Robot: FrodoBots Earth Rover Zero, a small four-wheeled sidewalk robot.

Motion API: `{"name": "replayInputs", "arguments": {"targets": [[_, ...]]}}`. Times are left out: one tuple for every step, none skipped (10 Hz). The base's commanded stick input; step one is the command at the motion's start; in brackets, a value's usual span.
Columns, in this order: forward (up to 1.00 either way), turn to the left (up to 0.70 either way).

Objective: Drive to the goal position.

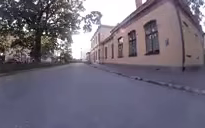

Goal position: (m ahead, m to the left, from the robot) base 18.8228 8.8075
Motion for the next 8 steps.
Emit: {"name": "replayInputs", "arguments": {"targets": [[0.7,0.0],[0.7,0.0],[0.7,0.0],[0.7,0.02],[0.7,0.32],[0.7,0.35],[0.7,0.35],[0.7,0.35]]}}
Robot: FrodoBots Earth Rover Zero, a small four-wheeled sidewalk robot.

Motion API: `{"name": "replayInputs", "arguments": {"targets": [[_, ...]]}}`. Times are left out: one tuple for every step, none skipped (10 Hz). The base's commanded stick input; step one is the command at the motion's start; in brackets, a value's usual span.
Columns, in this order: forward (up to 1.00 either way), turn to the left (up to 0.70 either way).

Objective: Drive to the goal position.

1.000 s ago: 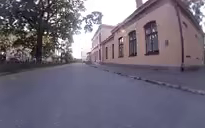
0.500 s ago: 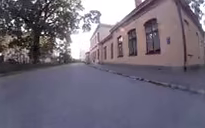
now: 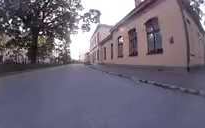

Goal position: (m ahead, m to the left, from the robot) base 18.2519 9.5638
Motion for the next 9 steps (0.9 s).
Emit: {"name": "replayInputs", "arguments": {"targets": [[0.7,0.35],[0.7,0.35],[0.7,0.35],[0.7,0.35],[0.7,0.35],[0.7,0.35],[0.7,0.28],[0.7,0.05],[0.7,0.0]]}}
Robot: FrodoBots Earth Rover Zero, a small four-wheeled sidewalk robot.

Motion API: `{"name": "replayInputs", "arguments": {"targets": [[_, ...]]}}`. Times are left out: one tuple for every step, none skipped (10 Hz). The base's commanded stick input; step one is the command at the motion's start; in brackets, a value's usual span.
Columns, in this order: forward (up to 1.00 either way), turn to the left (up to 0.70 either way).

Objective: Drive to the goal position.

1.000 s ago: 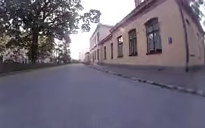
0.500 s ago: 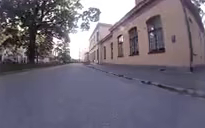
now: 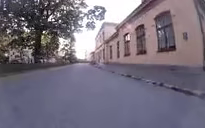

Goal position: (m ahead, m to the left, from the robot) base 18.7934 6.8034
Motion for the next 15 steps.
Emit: {"name": "replayInputs", "arguments": {"targets": [[0.7,0.0],[0.7,0.0],[0.7,0.0],[0.7,0.0],[0.7,0.0],[0.7,0.0],[0.7,0.0],[0.7,0.0],[0.7,0.0],[0.7,0.0],[0.7,0.0],[0.7,0.0],[0.7,0.0],[0.7,0.0],[0.7,0.0]]}}
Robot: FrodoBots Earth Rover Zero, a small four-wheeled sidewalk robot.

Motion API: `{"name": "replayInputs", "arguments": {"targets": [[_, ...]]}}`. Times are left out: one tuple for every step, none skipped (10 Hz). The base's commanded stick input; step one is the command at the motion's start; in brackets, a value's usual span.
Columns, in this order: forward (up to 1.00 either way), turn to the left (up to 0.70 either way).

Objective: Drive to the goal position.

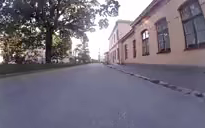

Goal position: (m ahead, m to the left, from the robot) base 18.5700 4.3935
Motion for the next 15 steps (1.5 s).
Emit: {"name": "replayInputs", "arguments": {"targets": [[0.7,0.0],[0.7,0.0],[0.7,0.0],[0.7,0.0],[0.7,0.0],[0.7,0.0],[0.7,0.0],[0.7,0.0],[0.7,0.0],[0.7,0.0],[0.7,0.0],[0.7,0.0],[0.7,0.0],[0.7,0.0],[0.7,0.0]]}}
